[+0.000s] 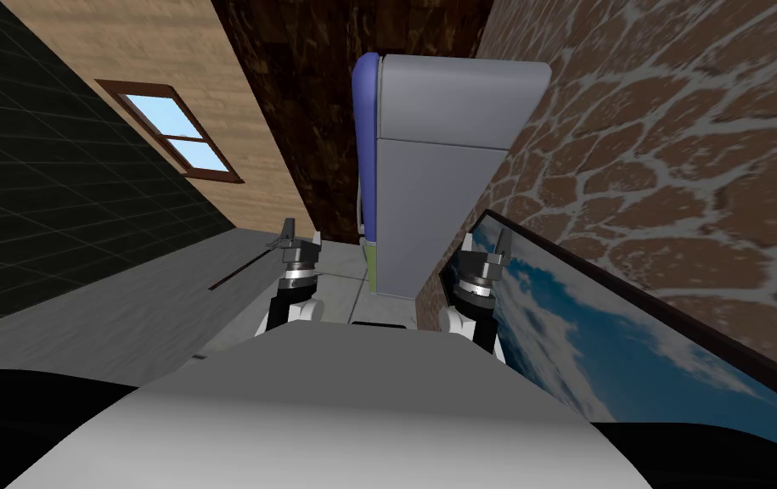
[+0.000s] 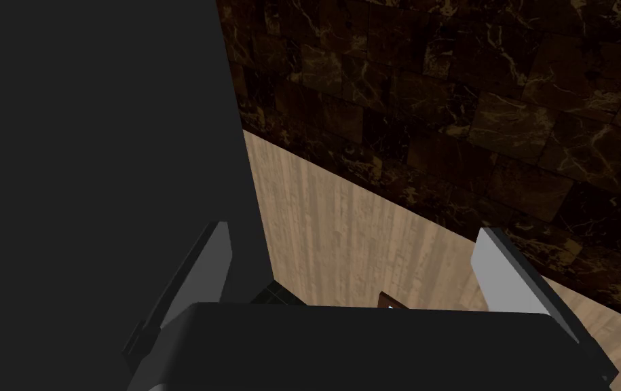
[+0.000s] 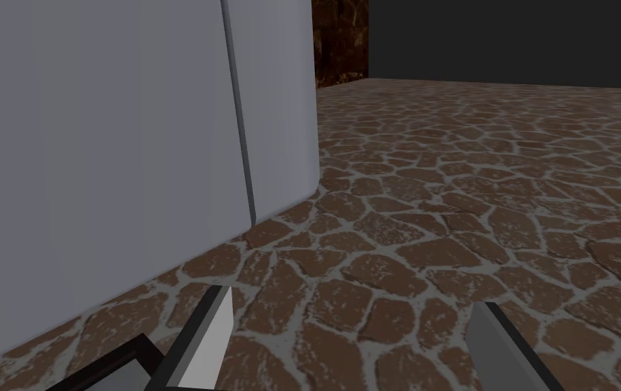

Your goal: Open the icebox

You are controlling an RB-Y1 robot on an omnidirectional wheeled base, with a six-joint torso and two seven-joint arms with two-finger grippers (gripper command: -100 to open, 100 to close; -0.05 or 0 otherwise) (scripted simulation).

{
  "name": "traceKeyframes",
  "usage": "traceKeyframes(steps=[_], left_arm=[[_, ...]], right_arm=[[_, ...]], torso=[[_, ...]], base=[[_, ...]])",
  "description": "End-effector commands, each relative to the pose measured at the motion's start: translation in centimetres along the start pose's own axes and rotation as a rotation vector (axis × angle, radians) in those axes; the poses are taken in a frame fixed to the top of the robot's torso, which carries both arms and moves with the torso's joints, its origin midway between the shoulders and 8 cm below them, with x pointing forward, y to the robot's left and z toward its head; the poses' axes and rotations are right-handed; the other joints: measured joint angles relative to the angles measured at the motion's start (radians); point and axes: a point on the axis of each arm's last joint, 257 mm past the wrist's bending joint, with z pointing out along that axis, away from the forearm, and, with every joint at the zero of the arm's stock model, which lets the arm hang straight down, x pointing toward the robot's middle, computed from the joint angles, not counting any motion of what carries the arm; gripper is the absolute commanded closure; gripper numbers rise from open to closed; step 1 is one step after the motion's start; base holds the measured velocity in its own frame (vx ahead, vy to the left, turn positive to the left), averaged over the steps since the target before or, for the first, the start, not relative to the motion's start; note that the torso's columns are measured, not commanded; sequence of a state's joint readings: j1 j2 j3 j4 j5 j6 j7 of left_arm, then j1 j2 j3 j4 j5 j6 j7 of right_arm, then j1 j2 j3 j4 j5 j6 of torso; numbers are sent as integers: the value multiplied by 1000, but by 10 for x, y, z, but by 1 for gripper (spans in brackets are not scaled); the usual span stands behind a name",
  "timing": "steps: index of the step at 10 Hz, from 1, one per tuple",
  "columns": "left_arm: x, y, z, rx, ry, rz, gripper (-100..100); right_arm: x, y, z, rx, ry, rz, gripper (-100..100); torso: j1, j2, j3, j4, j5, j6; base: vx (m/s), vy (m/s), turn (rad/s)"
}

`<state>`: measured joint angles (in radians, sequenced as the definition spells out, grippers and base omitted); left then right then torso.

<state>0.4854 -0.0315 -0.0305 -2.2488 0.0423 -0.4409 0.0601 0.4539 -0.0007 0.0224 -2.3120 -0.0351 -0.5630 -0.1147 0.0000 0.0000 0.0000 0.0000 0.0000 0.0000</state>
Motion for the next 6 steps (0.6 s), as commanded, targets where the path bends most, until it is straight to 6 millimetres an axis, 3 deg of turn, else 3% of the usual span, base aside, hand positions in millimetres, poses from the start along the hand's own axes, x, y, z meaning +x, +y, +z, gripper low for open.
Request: traceKeyframes(steps=[1, 6], left_arm=[[0, 0, 0, 0, 0, 0, 0], [0, 0, 0, 0, 0, 0, 0]], right_arm=[[0, 0, 0, 0, 0, 0, 0], [0, 0, 0, 0, 0, 0, 0]], torso=[[0, 40, -82, 41, 0, 0], [0, 396, -792, 396, 0, 0]], base=[[0, 0, 0], [0, 0, 0]])
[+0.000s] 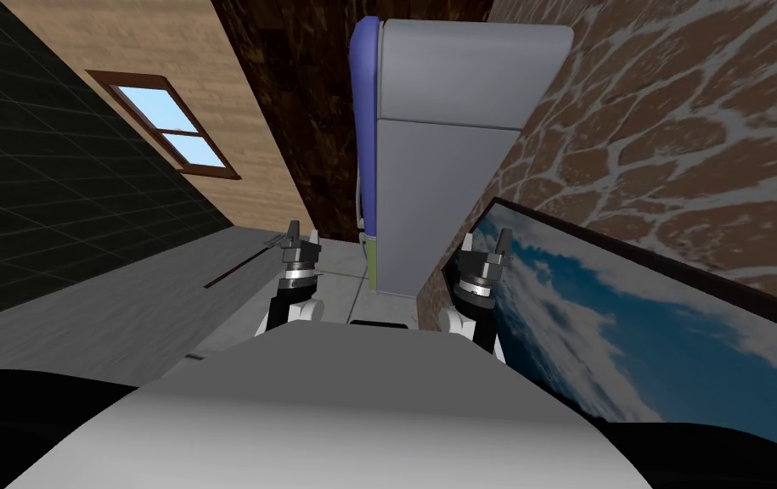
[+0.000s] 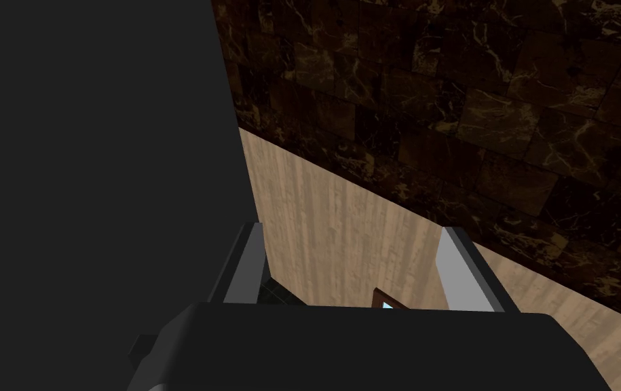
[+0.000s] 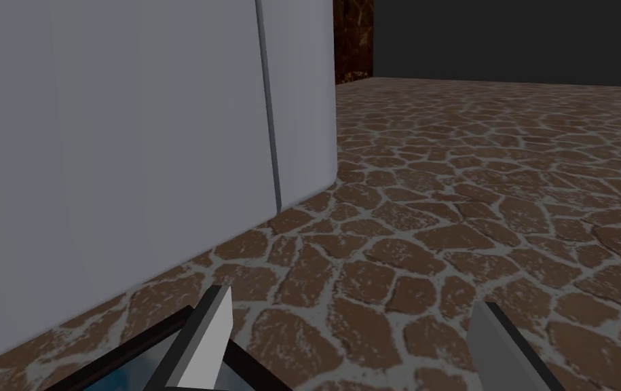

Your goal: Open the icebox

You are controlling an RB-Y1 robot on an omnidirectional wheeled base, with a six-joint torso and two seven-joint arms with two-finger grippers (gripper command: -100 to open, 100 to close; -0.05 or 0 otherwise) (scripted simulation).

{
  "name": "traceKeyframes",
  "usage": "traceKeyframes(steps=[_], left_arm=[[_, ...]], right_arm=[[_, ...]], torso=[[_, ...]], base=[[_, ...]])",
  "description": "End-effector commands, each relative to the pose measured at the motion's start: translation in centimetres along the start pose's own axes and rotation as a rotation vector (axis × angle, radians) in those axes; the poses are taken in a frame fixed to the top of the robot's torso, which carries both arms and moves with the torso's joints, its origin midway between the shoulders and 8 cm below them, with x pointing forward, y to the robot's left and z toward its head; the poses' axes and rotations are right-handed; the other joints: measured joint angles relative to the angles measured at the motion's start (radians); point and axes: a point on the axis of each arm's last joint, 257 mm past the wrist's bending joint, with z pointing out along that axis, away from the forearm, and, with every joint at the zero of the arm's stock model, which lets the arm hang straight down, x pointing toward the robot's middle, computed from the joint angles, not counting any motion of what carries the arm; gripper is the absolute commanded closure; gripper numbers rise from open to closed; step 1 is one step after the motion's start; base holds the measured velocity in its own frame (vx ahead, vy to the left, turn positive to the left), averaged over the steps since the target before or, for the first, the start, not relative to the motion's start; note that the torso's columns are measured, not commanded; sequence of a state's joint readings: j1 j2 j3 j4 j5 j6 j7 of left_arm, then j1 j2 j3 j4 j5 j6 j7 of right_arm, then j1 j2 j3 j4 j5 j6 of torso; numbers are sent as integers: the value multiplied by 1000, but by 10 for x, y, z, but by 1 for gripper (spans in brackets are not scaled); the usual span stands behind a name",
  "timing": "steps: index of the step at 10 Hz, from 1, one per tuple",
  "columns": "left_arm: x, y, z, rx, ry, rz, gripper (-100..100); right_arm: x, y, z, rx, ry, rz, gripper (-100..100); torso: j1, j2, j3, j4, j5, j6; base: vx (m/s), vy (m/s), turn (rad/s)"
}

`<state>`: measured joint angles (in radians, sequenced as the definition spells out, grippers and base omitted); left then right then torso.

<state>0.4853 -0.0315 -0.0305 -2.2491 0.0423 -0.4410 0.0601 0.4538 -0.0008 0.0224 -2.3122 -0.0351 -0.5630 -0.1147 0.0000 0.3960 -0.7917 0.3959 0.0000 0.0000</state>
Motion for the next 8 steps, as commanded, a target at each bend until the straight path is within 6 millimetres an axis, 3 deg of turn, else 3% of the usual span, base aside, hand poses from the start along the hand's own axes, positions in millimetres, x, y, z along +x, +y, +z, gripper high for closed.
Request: traceKeyframes(steps=[1, 3, 4, 5, 8], left_arm=[[0, 0, 0, 0, 0, 0, 0], [0, 0, 0, 0, 0, 0, 0], [0, 0, 0, 0, 0, 0, 0], [0, 0, 0, 0, 0, 0, 0], [0, 0, 0, -1, 0, 0, 0]], right_arm=[[0, 0, 0, 0, 0, 0, 0], [0, 0, 0, 0, 0, 0, 0], [3, -3, 0, 8, 29, 20, -100], [5, -7, -1, 15, 46, 43, -100], [6, -19, -2, 37, 69, 164, -100]], torso=[[0, 74, -147, 74, 0, 0], [0, 222, -443, 221, 0, 0], [0, 295, -590, 295, 0, 0], [0, 329, -659, 328, 0, 0], [1, 341, -684, 342, 0, 0]], base=[[0, 0, 0], [0, 0, 0], [7, 9, 37], [8, 16, 52], [14, 31, 71]])
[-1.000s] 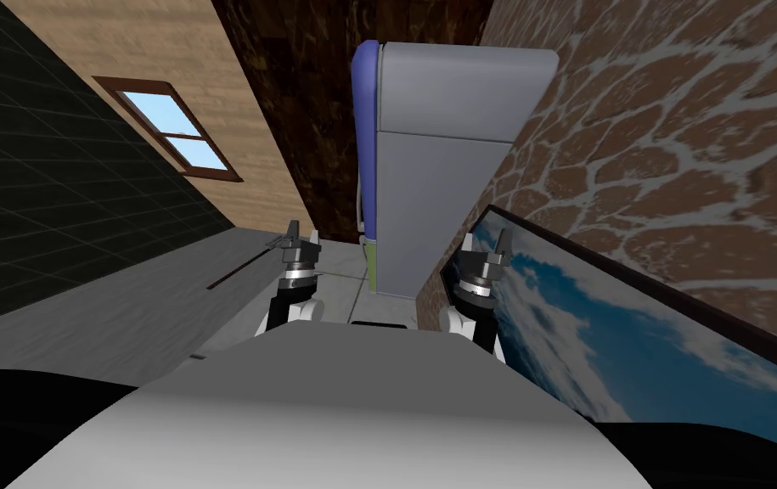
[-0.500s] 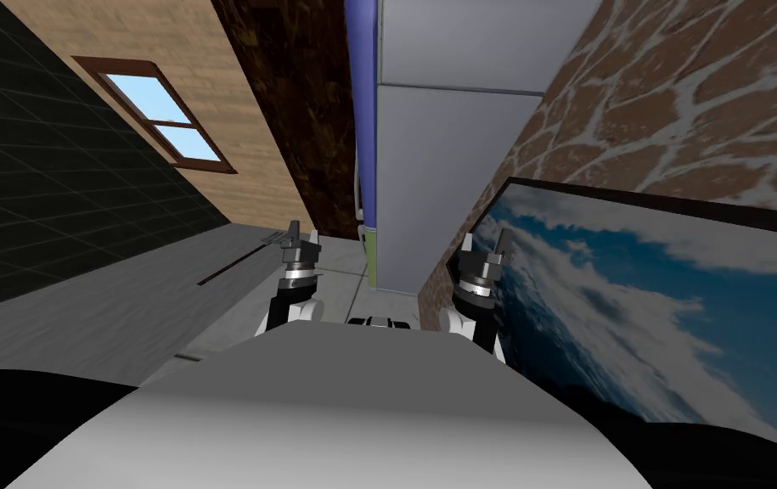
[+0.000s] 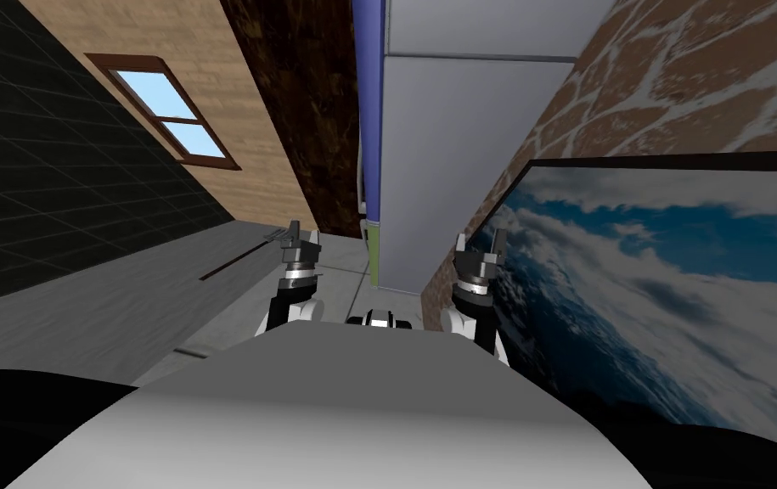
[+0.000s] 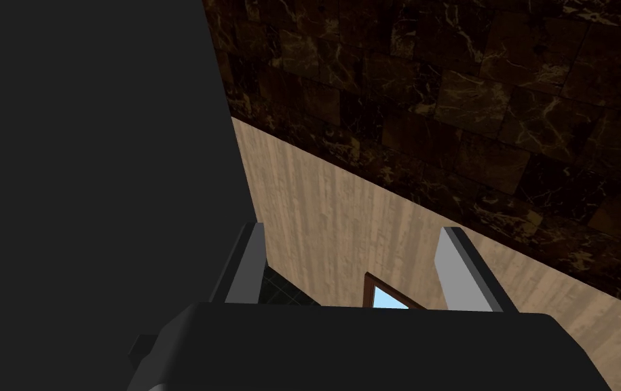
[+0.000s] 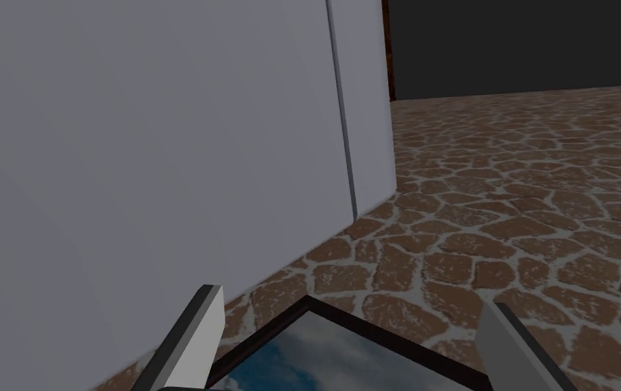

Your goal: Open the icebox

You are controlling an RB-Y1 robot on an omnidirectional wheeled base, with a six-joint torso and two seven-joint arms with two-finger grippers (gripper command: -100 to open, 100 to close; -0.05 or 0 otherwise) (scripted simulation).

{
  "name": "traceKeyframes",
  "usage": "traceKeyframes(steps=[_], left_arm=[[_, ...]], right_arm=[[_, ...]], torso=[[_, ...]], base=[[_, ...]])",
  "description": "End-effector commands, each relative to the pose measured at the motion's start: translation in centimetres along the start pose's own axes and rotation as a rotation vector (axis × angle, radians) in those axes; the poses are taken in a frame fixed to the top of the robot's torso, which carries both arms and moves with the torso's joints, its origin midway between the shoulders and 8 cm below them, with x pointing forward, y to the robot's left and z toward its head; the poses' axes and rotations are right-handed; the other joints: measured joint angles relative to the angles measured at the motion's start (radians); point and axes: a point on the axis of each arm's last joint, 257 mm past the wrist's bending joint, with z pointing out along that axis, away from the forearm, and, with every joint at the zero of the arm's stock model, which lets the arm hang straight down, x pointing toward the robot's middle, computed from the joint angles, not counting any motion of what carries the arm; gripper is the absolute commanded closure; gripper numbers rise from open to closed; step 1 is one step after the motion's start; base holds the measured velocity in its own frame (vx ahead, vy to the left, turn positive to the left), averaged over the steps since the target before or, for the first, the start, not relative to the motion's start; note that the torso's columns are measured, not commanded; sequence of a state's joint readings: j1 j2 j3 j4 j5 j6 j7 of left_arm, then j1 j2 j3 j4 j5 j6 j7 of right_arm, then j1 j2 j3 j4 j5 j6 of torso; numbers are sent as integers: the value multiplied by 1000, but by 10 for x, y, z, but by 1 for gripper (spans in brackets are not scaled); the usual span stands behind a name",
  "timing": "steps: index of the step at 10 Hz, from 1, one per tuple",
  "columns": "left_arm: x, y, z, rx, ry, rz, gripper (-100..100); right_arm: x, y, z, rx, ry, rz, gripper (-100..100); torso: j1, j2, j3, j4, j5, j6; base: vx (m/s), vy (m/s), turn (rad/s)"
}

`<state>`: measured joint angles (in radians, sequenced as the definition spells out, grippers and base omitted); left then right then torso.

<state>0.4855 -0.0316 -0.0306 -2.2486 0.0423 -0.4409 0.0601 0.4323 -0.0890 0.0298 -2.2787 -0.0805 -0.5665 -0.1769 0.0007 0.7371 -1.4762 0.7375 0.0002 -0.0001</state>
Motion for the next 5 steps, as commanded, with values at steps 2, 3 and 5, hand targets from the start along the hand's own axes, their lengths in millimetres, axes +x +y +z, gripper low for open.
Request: traceKeyframes(steps=[2, 3, 5], left_arm=[[0, 0, 0, 0, 0, 0, 0], [0, 0, 0, 0, 0, 0, 0], [0, 0, 0, 0, 0, 0, 0]], right_arm=[[-3, -11, -1, 15, 6, 134, -100], [-5, -16, -1, 18, 0, 198, -100], [-7, -21, -1, 21, -9, 267, -100]], torso=[[0, 1, 0, 0, 0, 0], [-1, 1, 0, 1, 0, 0], [0, 1, 0, 0, 0, 0]], base=[[21, 35, 71], [13, 33, 67], [20, 34, 79]])
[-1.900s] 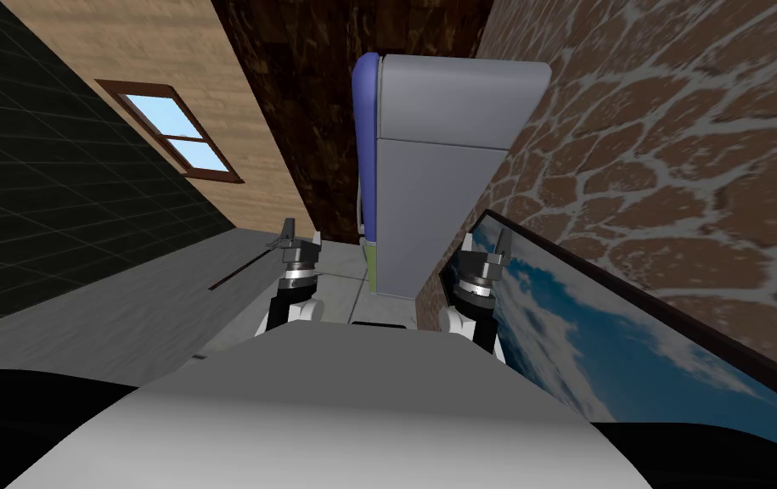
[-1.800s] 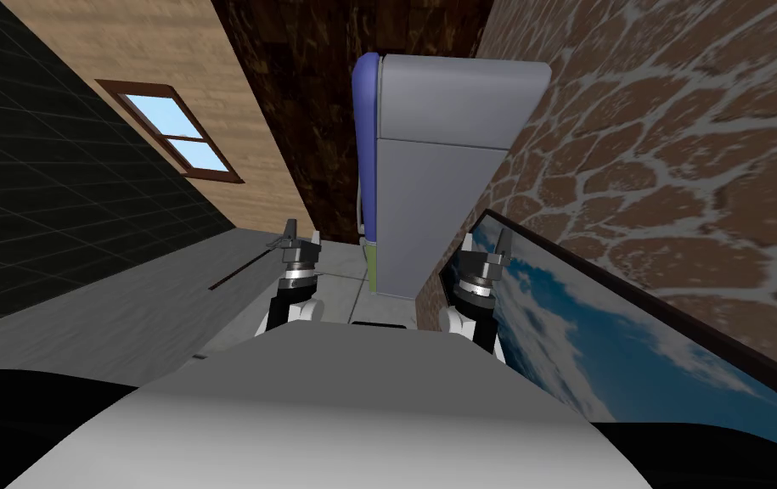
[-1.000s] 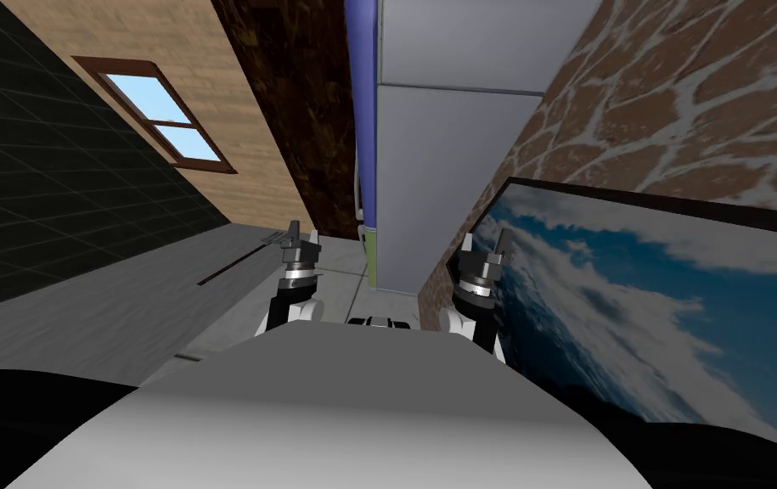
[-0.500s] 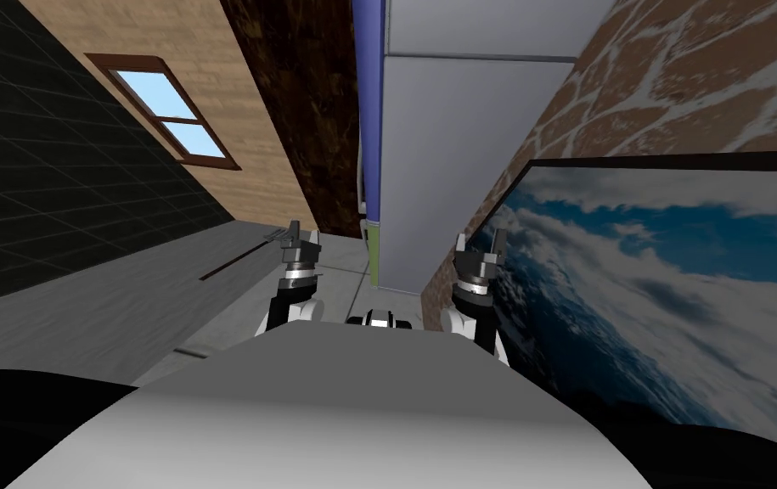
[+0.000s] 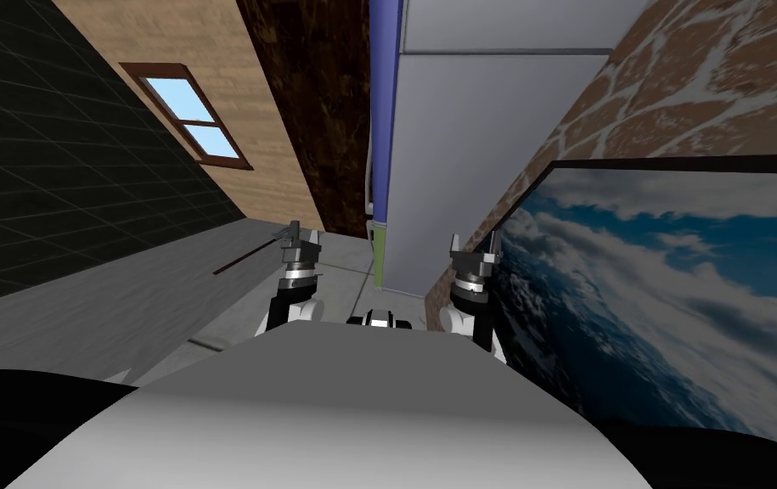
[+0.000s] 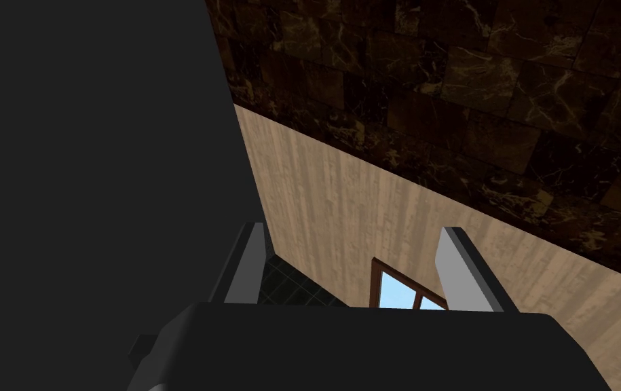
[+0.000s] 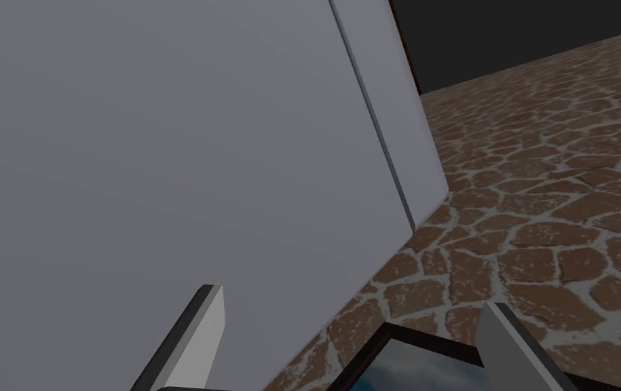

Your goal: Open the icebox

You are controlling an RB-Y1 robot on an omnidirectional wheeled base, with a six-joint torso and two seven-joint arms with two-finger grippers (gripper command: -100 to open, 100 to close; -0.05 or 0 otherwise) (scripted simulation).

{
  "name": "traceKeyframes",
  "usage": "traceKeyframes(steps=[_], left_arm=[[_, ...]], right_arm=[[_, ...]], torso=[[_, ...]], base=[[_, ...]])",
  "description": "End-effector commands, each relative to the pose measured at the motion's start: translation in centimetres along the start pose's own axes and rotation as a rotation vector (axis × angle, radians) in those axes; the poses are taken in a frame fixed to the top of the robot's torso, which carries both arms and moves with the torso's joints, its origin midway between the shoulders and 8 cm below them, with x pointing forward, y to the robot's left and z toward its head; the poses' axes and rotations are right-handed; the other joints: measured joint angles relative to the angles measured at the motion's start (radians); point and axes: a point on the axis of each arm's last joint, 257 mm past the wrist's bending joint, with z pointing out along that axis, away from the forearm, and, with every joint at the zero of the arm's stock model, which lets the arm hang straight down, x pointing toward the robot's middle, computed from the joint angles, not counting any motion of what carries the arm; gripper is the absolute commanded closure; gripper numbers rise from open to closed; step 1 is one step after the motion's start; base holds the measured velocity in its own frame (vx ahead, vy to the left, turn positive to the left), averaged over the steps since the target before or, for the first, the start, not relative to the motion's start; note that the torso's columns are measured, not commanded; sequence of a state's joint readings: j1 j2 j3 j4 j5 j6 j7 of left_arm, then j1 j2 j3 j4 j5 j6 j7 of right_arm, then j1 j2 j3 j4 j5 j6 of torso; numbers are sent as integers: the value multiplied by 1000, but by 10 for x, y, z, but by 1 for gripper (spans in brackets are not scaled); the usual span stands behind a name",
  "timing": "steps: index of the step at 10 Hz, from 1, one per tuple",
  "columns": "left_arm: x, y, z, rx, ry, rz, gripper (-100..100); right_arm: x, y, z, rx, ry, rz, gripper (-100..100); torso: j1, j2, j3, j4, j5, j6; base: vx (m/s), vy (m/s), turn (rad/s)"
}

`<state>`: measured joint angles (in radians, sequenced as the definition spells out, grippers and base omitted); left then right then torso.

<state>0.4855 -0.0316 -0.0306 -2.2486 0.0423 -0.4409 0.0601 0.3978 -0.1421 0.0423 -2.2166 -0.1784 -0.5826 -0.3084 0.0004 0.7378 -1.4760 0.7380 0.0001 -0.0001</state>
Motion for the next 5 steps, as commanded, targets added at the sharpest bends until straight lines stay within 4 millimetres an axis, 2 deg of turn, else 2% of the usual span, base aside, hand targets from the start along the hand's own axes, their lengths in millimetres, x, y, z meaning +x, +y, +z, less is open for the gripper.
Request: traceKeyframes(steps=[1, 5], left_arm=[[0, 0, 0, 0, 0, 0, 0], [0, 0, 0, 0, 0, 0, 0]], right_arm=[[-5, -7, 1, 0, -16, 121, -100], [-14, -16, 1, -5, -45, 281, -100]], torso=[[-1, 0, 0, 0, 0, 0], [0, 0, 0, 0, 0, 0]], base=[[12, 29, 76], [17, 29, 72]])
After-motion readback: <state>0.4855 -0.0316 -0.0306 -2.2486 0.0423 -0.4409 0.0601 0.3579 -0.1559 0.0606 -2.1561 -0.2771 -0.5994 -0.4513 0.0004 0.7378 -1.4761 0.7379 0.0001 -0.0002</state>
